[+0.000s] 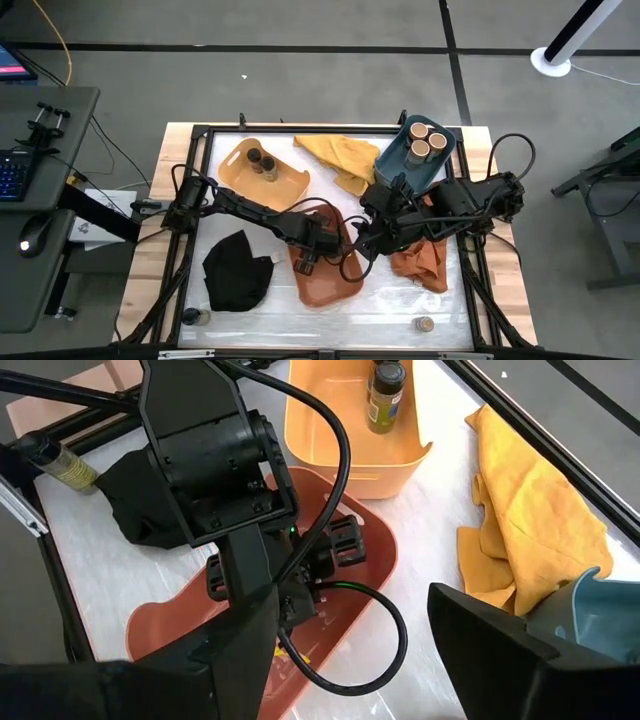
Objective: Sort spices by type
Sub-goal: Put the top brown seasoning bottle into the orange bin
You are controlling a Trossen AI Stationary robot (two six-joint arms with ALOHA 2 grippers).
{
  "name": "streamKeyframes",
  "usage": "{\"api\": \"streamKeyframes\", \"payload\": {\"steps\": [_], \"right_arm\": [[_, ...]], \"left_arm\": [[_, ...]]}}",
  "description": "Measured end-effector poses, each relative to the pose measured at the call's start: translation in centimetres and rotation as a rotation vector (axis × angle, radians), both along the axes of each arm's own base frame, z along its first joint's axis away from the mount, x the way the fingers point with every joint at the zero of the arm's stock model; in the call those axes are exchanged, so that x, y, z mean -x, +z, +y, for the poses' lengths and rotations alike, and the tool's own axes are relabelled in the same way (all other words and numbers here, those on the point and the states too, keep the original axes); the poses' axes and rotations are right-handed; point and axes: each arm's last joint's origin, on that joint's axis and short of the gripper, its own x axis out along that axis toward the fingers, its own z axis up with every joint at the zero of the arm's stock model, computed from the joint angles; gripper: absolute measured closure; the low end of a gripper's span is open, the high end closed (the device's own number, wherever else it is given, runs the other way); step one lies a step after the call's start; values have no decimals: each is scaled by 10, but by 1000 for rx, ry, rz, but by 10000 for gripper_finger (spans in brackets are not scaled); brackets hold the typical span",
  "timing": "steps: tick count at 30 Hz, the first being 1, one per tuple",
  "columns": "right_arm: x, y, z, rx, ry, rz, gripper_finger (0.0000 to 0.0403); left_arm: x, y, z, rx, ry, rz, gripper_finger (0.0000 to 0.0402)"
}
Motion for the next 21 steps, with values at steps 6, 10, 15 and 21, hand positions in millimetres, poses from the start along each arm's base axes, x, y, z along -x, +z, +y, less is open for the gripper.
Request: {"api": "streamKeyframes", "payload": {"steps": [6,10,15,21], "right_arm": [[0,0,0,0,0,0,151],[0,0,0,-2,-1,-1,151],[0,0,0,-6,-6,-5,151],[-1,0,-1,-11,-28,-17,151]], "left_arm": [[1,0,0,-12,-15,7,252],[1,0,0,-17,-31,10,252],[3,0,0,-3,-39,38,252],[7,11,2,-28,-40,34,252]]}}
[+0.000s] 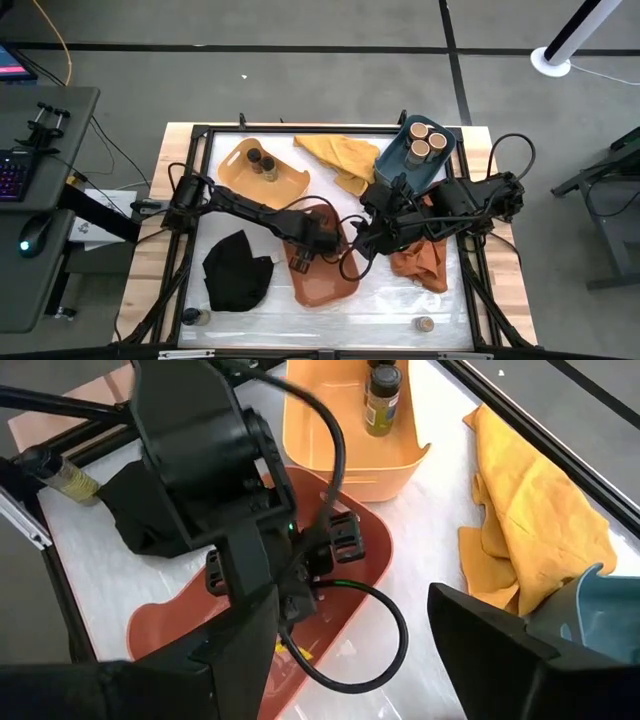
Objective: Sort spices by type
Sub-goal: Put the top brown seasoning bottle into the orange bin
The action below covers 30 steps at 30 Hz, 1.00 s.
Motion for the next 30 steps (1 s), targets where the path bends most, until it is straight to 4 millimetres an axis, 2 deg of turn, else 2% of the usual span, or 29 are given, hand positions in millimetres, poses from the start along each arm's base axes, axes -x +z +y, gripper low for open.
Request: {"api": "streamKeyframes", "payload": {"steps": [10,16,19,24,30], "right_arm": [[-1,1,-1,27,-28,-30,151],[-2,2,-4,15,-123,-80,151],[-2,3,-5,5,-207,-132,151],[-4,5,-14,-78,-486,-319,151],[-19,11,-35,-138,-599,-450,151]], "left_arm": [[14,62,15,-43,-11,-146,252],[38,113,44,-157,72,-248,252],[54,142,63,-203,147,-326,252],[84,186,87,-272,297,-497,253],[100,227,88,-257,339,-762,254]]}}
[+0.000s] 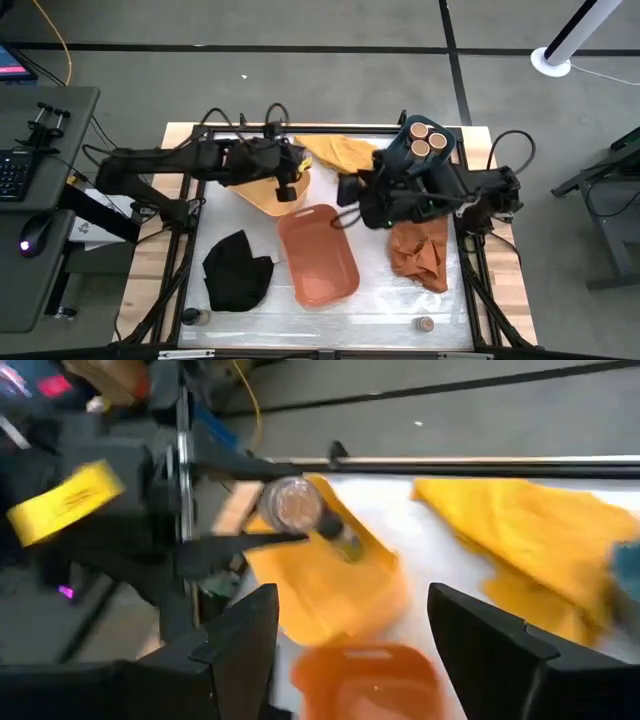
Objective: Sort spices by type
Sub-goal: Put the top brown seasoning bottle into the orange bin
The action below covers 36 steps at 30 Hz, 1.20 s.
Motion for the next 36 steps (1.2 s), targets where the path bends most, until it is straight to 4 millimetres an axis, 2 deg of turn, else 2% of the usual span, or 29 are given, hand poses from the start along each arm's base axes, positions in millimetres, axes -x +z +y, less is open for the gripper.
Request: {"api": "streamKeyframes", "payload": {"steps": [5,15,21,28,36], "right_arm": [[-23,7,-13,5,83,-68,151],[-51,-9,-37,-14,108,-17,151],[-55,-6,-38,-5,125,-49,151],[-61,-15,-43,-26,134,-5,151],[-56,-18,-42,-2,99,43,151]], "left_arm": [[-1,12,-7,-36,-46,-89,254],[-5,19,-15,-63,-84,-163,254],[-13,13,-16,-67,-95,-148,254],[-27,1,-18,-89,-104,-105,254],[-23,5,-18,-125,-92,-101,254]]}}
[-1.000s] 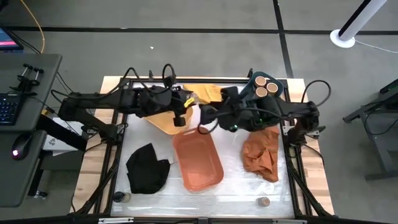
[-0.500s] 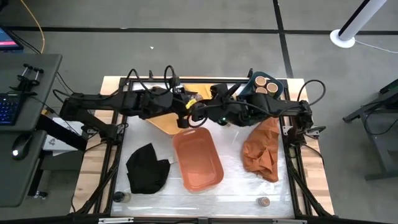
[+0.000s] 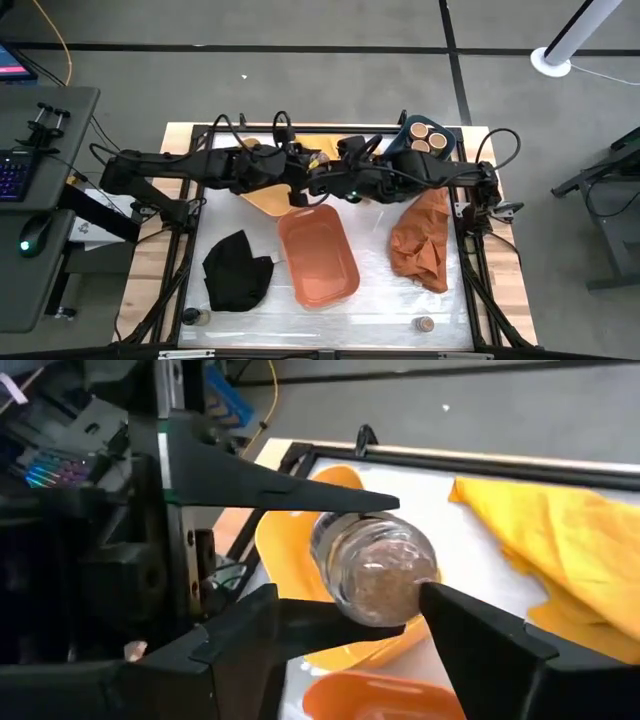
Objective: Sort spices by type
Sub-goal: Put the top brown seasoning bottle into the orange bin
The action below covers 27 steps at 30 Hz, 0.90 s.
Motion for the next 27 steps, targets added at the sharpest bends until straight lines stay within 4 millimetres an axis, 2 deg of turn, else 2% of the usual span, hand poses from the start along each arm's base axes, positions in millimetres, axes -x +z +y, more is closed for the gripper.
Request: {"api": "streamKeyframes", "payload": {"steps": [12,20,27], "right_arm": [[2,1,-1,55,-28,12,151],[-4,3,-3,33,46,-7,151],[-5,4,-3,63,23,-23,151]], "left_arm": [[5,3,-12,-61,10,15,254],[1,8,-13,-71,-1,-45,254],[1,10,-15,-50,-20,-71,254]]}}
